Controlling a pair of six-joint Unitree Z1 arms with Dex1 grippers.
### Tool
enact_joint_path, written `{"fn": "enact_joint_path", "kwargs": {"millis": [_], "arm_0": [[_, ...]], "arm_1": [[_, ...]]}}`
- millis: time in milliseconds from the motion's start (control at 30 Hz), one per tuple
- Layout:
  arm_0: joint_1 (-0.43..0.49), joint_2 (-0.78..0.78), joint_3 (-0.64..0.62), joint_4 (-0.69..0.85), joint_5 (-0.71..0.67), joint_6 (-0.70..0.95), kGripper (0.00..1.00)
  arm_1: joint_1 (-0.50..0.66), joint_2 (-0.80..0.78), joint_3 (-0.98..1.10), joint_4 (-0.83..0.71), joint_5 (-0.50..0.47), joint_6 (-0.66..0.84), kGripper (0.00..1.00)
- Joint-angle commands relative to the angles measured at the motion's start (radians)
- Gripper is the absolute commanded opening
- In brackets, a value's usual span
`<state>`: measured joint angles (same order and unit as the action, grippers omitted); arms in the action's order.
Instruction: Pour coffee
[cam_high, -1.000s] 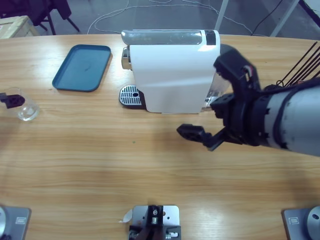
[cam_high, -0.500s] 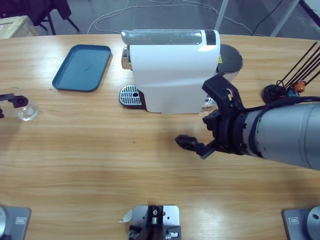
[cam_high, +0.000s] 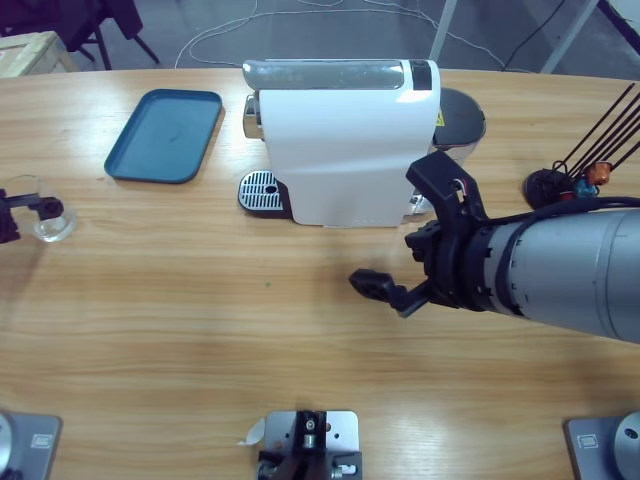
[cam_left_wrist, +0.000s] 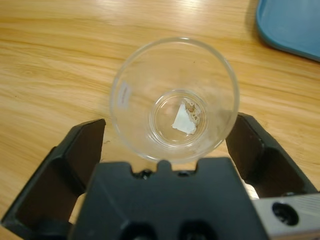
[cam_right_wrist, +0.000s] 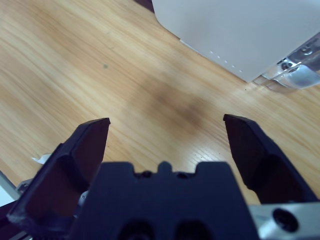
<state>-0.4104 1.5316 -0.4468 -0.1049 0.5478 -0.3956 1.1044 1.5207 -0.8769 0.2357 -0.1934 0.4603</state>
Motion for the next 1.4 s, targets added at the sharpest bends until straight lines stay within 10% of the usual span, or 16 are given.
{"fn": "enact_joint_path", "kwargs": {"millis": [33,267,400,467,1400], "arm_0": [[0.024,0.083,0.048,-0.078,0.035,0.016,0.637],[0.024,0.074,0.081,-0.147,0.030,0.032,0.391],[0.024,0.048,0.087,-0.146,0.039,0.020,0.905],[0.015,0.010,0.091,-0.147,0.039,0.040,0.991],[0.179,0.019,0.033,-0.218,-0.092,0.264,1.000]], "arm_1": [[0.009,0.007,0.032,-0.009,0.014,0.018,1.000],[0.009,0.012,0.032,-0.010,0.014,0.026,1.000],[0.009,0.016,0.036,-0.013,0.015,0.032,1.000],[0.009,0.020,0.036,-0.018,0.017,0.034,1.000],[0.009,0.070,0.036,-0.029,0.025,0.037,1.000]]}}
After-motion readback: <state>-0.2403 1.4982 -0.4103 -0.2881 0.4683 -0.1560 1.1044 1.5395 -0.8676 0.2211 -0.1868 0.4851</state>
